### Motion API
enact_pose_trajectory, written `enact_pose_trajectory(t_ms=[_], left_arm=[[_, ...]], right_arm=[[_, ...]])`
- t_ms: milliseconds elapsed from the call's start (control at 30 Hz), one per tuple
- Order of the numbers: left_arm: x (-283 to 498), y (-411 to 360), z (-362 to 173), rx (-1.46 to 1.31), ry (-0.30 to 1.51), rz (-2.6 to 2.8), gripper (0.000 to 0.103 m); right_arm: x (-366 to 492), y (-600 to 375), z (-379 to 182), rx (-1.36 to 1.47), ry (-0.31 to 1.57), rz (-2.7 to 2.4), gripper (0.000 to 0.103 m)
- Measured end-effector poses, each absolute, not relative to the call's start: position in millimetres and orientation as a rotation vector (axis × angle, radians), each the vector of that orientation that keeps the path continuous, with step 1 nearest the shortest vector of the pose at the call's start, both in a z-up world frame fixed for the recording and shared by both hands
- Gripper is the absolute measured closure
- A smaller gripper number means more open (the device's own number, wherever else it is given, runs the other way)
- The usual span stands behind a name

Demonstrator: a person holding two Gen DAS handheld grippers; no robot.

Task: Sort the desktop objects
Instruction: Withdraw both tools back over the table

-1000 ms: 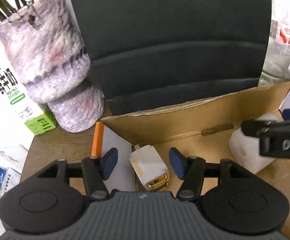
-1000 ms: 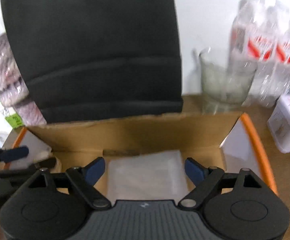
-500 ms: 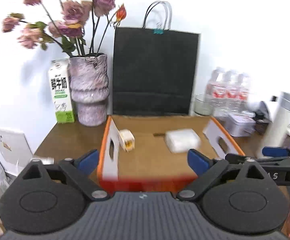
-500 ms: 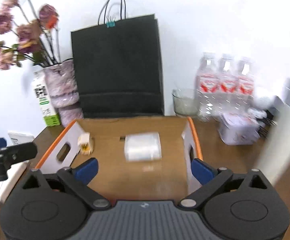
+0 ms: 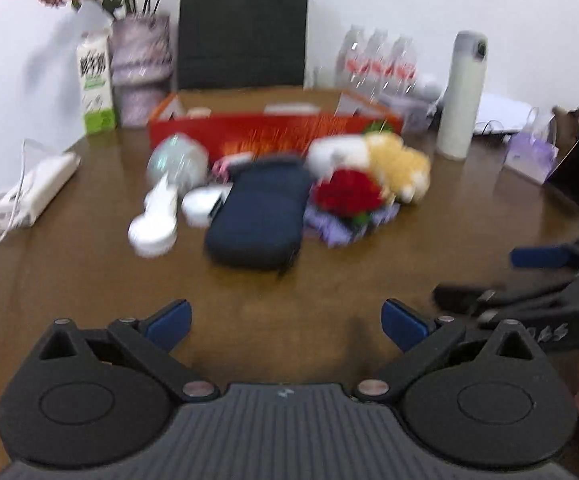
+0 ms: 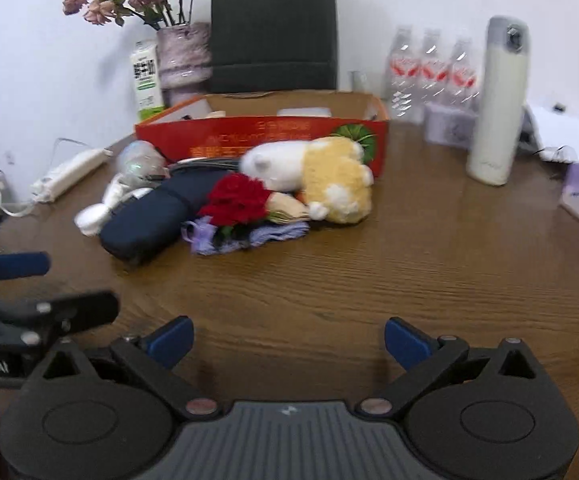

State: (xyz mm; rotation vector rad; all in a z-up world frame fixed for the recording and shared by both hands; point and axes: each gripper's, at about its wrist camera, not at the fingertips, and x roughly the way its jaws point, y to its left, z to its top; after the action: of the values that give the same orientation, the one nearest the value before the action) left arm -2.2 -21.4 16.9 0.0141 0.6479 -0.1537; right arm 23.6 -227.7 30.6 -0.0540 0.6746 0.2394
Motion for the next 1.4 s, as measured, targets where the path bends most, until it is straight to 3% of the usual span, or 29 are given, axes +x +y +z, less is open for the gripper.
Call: enact_pose_trajectory(t_ms=[167, 267, 533, 1400], left_arm=[[-8.7, -7.2, 14.2, -0.077, 0.599, -0.065, 0.0], [-0.1, -4.7, 7.3, -0.101, 0.658, -0.042, 0.0], [5.6, -23.3, 4.2, 0.033, 0.698, -0.076, 0.0], [4.3, -21.6, 3.8, 0.015, 0.693, -0.086, 0.0]], right_arm=[[24.7, -237.2, 28.2, -0.003, 0.695, 0.25, 0.0], [26.6, -239.1, 23.3, 0.004, 0.689, 0.223, 0.0], [26.0, -242.5, 21.0, 0.03, 0.687, 0.234, 0.0], [25.3, -233.5, 20.0, -0.054, 0.706, 0.206, 0.0]])
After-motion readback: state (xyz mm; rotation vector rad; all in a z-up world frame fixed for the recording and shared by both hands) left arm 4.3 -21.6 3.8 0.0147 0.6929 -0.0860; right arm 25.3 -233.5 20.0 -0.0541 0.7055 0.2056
